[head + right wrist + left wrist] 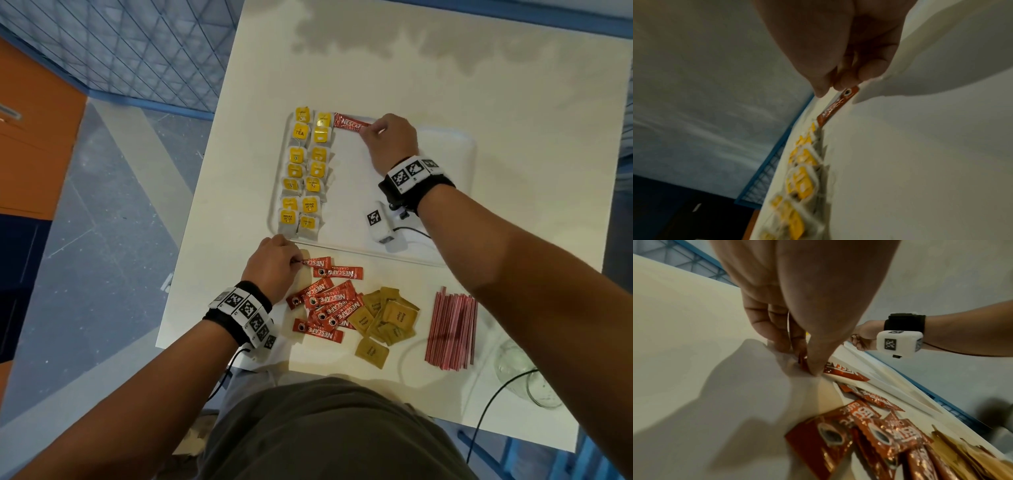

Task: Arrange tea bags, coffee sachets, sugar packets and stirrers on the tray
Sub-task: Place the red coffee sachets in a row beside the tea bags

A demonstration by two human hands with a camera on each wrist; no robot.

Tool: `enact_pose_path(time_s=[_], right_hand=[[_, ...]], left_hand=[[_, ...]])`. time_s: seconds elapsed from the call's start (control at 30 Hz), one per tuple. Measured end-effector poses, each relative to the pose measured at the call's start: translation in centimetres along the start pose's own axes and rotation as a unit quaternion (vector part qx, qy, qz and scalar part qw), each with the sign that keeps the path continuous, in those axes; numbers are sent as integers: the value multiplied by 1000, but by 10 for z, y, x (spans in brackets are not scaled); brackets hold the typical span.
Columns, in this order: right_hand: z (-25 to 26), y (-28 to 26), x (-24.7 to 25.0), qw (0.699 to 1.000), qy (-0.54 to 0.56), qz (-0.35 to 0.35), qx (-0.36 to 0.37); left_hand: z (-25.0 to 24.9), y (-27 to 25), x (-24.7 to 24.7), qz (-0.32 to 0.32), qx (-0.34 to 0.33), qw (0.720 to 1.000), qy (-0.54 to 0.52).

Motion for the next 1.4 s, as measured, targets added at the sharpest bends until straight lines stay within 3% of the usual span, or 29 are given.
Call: enact_pose_path(time_s=[0.27,0.4,0.53,0.8,0.9,1.07,1.23,1.33,1.4], right_hand=[[8,-98,-27,987,67,133,58],[-5,-142,-39,979,88,179,44],[-17,-172,-52,972,128,197,31],[-6,-200,-62,966,154,199,58],[-2,-201,-62,963,143,220,67],[11,-206,-65,943,57,307,115],[16,-204,-63,935,23,323,146],[12,-199,-57,942,45,304,135],[3,-195,-56,945,70,300,107]], left_hand=[[7,-7,14,2,62,986,-154],[8,-6,14,-1,92,943,-320],[-1,-4,14,2,88,917,-388],[-18,-3,2,30,74,905,-418],[-25,-3,5,51,54,915,-396],[-30,2,33,3,38,929,-369],[-42,6,44,-1,20,940,-342],[-34,8,47,-36,37,922,-384],[-27,7,49,-69,64,895,-437]])
Point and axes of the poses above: each hand's wrist, its own y-axis towards the middle knuckle, its own x-axis out of the back of the hand, z = x × y, the point moved 10 cm from there along y, towards the middle knuckle, and after that the axes turned 4 degrees about z, right-handed, at the moved point
